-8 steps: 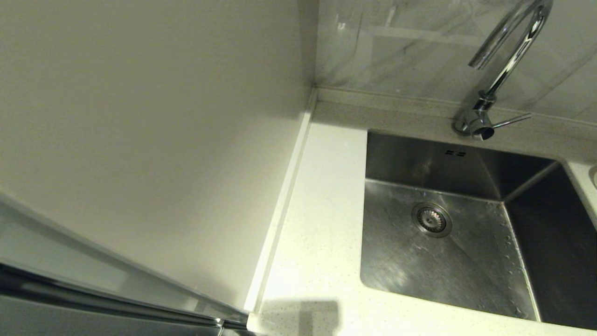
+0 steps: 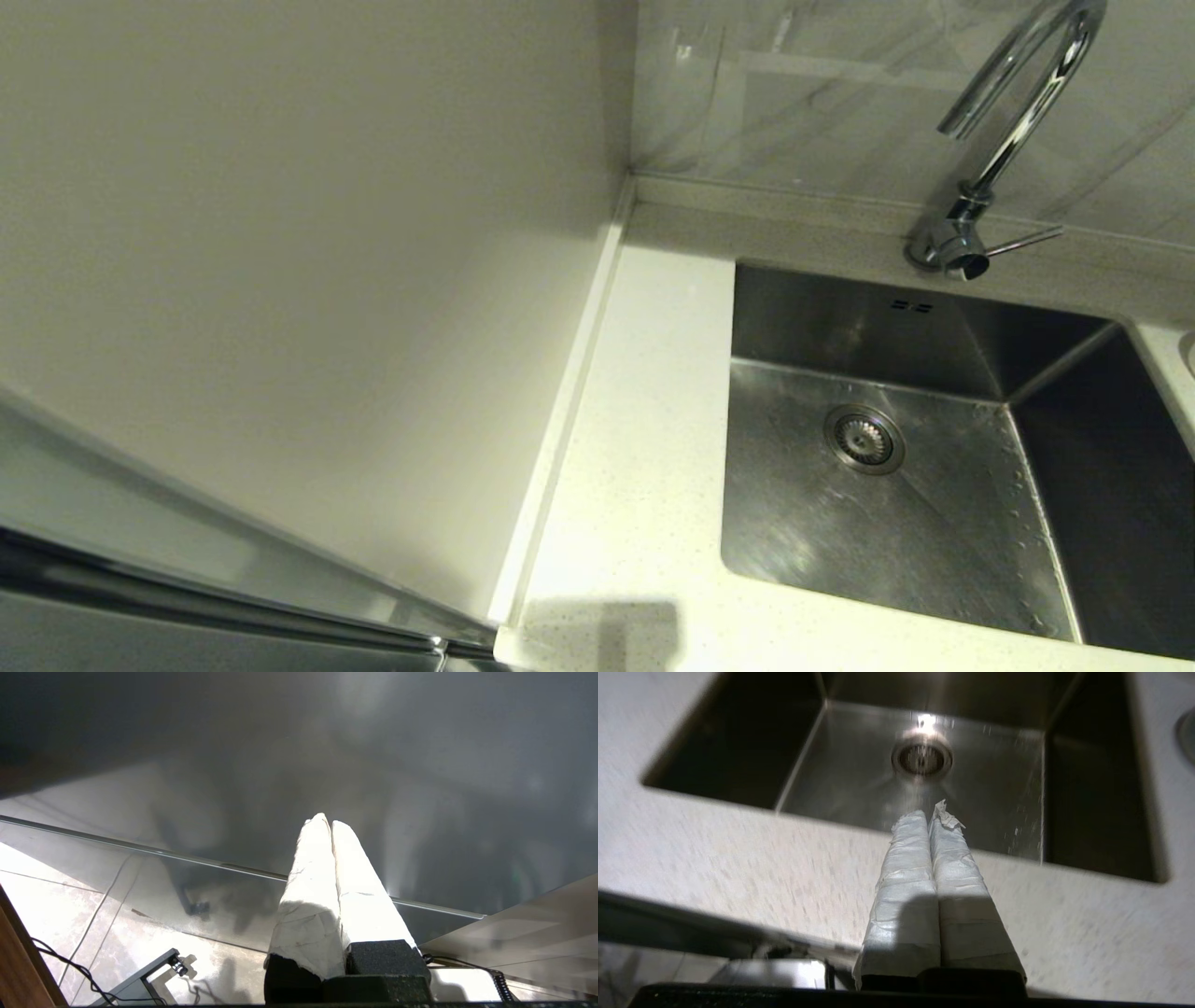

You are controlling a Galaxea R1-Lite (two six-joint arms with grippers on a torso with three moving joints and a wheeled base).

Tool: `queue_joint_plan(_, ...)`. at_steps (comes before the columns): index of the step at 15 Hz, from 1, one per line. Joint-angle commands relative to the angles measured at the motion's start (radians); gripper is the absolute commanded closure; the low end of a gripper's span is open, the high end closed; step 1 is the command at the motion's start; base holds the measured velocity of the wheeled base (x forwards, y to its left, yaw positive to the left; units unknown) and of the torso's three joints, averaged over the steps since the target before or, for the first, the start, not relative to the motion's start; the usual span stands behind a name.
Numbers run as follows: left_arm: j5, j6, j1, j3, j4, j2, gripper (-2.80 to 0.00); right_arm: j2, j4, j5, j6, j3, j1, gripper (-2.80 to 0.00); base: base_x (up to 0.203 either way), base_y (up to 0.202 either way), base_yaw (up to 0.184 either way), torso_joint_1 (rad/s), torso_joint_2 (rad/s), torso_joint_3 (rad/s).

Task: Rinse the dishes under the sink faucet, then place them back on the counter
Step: Put a bowl into the sink

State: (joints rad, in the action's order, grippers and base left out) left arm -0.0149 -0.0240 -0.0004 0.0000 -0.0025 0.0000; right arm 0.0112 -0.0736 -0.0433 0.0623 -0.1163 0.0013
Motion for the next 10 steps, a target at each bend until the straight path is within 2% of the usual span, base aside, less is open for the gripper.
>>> queue_joint_plan(1, 0.000, -0.001, 0.000, 0.000, -0.001, -0.003, 0.00, 0.102, -0.001, -0.006, 0.014, -0.147, 0.001, 0.00, 0.000, 0.000, 0.000, 0.000, 0.00, 0.000)
queue_joint_plan(3, 0.000, 0.000, 0.000, 0.000, -0.001, -0.003, 0.00, 0.264, -0.004, -0.015, 0.057, -0.310, 0.001, 0.00, 0.000, 0.000, 0.000, 0.000, 0.00, 0.000)
queue_joint_plan(6, 0.000, -0.001, 0.000, 0.000, -0.001, -0.003, 0.00, 0.531, -0.005, -0.022, 0.082, -0.469, 0.002, 0.00, 0.000, 0.000, 0.000, 0.000, 0.00, 0.000)
queue_joint_plan(8, 0.000, 0.000, 0.000, 0.000, -0.001, -0.004, 0.00, 0.713, -0.007, -0.021, 0.056, -0.567, 0.001, 0.00, 0.000, 0.000, 0.000, 0.000, 0.00, 0.000)
queue_joint_plan(10, 0.000, -0.001, 0.000, 0.000, -0.001, -0.003, 0.00, 0.911, -0.013, -0.020, -0.005, -0.694, -0.028, 0.00, 0.000, 0.000, 0.000, 0.000, 0.00, 0.000)
